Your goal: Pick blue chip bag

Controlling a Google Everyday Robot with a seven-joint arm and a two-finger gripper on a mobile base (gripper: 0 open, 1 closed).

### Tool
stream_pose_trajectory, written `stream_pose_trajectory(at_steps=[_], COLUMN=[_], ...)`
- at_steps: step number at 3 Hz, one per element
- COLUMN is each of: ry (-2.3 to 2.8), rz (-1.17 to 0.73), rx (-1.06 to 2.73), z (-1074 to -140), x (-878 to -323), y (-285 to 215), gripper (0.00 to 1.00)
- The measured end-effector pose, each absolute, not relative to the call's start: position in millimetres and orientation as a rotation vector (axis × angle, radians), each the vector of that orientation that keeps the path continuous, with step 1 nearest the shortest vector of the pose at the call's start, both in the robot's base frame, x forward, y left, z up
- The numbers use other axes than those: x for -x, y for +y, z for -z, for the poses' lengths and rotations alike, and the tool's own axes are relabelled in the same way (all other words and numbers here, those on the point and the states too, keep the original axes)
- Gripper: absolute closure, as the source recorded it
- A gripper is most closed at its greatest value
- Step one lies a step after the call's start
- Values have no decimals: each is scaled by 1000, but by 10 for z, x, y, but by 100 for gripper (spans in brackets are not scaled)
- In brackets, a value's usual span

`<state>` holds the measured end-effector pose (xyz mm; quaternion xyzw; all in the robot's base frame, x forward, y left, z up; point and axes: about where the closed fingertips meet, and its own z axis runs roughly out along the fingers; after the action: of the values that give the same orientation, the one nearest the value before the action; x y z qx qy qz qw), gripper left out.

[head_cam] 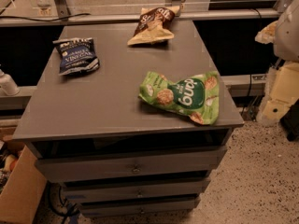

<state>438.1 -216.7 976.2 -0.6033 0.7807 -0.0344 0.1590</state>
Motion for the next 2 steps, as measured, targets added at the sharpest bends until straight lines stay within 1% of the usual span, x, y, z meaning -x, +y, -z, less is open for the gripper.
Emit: stream_pose_trajectory(at_steps=[2], ry=[2183], rz=[69], rx=[1699], z=[-9778], x=[-4468], y=[-2071], gripper=[0])
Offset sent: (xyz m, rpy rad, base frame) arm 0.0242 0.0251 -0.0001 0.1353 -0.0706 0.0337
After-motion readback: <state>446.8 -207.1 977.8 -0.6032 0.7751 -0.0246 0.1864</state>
